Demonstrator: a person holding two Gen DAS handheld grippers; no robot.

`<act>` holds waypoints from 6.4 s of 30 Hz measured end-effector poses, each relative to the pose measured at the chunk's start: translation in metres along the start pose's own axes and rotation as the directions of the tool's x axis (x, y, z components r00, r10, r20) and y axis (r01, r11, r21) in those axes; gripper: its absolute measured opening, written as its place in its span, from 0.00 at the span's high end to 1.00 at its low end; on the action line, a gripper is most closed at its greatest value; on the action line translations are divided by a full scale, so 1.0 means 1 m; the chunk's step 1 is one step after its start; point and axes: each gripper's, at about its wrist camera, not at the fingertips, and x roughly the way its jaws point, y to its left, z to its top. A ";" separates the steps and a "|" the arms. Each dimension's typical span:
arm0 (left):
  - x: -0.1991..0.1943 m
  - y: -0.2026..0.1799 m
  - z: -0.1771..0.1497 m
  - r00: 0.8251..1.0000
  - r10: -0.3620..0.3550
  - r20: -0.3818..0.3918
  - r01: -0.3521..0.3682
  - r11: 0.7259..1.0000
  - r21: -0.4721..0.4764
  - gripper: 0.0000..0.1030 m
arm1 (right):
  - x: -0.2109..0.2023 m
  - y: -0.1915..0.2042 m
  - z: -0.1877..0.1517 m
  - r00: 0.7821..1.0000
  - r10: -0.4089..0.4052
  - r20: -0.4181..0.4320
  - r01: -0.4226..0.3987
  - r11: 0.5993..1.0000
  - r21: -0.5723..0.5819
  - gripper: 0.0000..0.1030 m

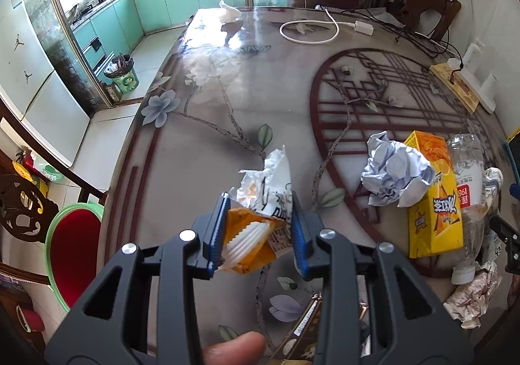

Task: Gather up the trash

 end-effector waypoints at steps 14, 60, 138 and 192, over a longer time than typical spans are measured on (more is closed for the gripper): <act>-0.011 0.007 -0.004 1.000 -0.016 0.019 0.016 1.000 -0.006 0.66 | 0.034 -0.019 0.008 0.999 -0.007 -0.036 0.010 0.995 0.095 0.06; -0.171 0.118 -0.068 0.941 0.117 0.318 -0.045 0.973 -0.226 0.65 | -0.122 0.174 0.024 0.936 0.224 0.271 -0.195 0.972 -0.130 0.23; -0.213 0.371 -0.113 0.855 0.481 0.191 -0.197 0.644 -0.740 0.04 | 0.001 0.552 0.052 0.887 0.459 -0.037 -0.408 0.746 -0.526 0.23; -0.147 0.097 -0.066 0.964 0.024 0.266 0.028 0.982 -0.189 0.04 | -0.125 0.191 0.011 0.961 0.153 0.231 -0.106 0.973 -0.205 0.06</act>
